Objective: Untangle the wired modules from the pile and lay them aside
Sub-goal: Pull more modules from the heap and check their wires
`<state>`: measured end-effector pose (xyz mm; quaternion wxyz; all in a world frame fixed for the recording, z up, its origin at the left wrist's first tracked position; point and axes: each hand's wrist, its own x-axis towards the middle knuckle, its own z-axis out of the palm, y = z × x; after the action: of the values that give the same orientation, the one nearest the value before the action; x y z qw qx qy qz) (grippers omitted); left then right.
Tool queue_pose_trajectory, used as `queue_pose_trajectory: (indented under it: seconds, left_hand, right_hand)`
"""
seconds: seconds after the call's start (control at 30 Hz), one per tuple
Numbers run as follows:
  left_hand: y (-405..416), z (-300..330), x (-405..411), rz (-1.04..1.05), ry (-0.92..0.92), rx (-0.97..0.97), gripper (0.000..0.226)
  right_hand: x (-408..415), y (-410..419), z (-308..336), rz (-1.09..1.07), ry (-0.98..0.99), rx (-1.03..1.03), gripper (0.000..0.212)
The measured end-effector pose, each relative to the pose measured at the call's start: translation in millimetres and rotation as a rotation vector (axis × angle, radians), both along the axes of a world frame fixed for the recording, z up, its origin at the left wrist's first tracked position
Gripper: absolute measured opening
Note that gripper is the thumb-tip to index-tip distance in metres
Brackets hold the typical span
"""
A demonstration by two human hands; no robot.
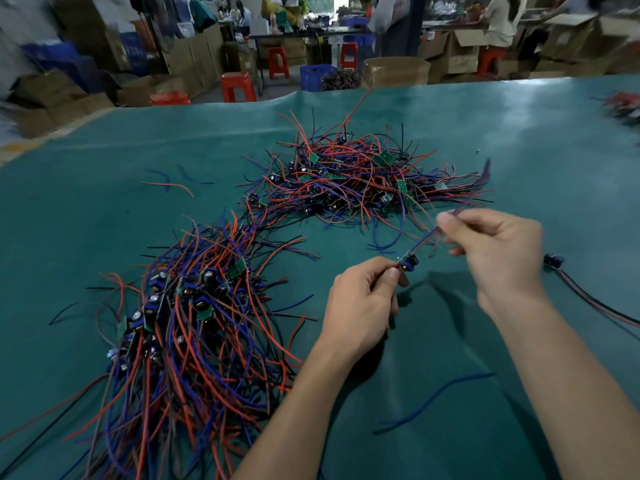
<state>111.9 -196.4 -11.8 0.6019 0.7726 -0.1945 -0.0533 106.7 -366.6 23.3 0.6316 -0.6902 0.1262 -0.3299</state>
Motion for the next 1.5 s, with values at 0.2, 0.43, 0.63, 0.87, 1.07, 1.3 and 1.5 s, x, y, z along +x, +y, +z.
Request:
queue_pose_trajectory:
  seconds: [0.2, 0.43, 0.63, 0.87, 1.07, 1.3, 1.5]
  left_hand:
    - [0, -1, 0, 0.03, -0.027, 0.024, 0.024]
    - [-3, -1, -1, 0.117, -0.002, -0.133, 0.024]
    - [-3, -2, 1, 0.092, -0.025, -0.089, 0.026]
    - [-3, 2, -4, 0.0, -0.043, -0.044, 0.023]
    - [-3, 4, -4, 0.061, -0.022, -0.032, 0.029]
    - [3, 2, -3, 0.092, -0.101, 0.05, 0.045]
    - [-3, 1, -1, 0.069, -0.046, -0.039, 0.02]
  right_hand:
    - [-4, -39, 1, -0.439, -0.137, 0.158, 0.01]
    - [-1, -5, -8, 0.096, 0.305, -0.035, 0.024]
    - [-3, 27, -13, 0.408, 0.11, -0.161, 0.006]
    - [-6, 16, 43, -0.013, -0.312, -0.039, 0.005]
    - [-5, 91, 110, 0.26, -0.395, -0.146, 0.013]
    - [51, 155, 93, 0.642, 0.284, -0.898, 0.05]
    - [103, 82, 49, 0.22, 0.563, -1.365, 0.042]
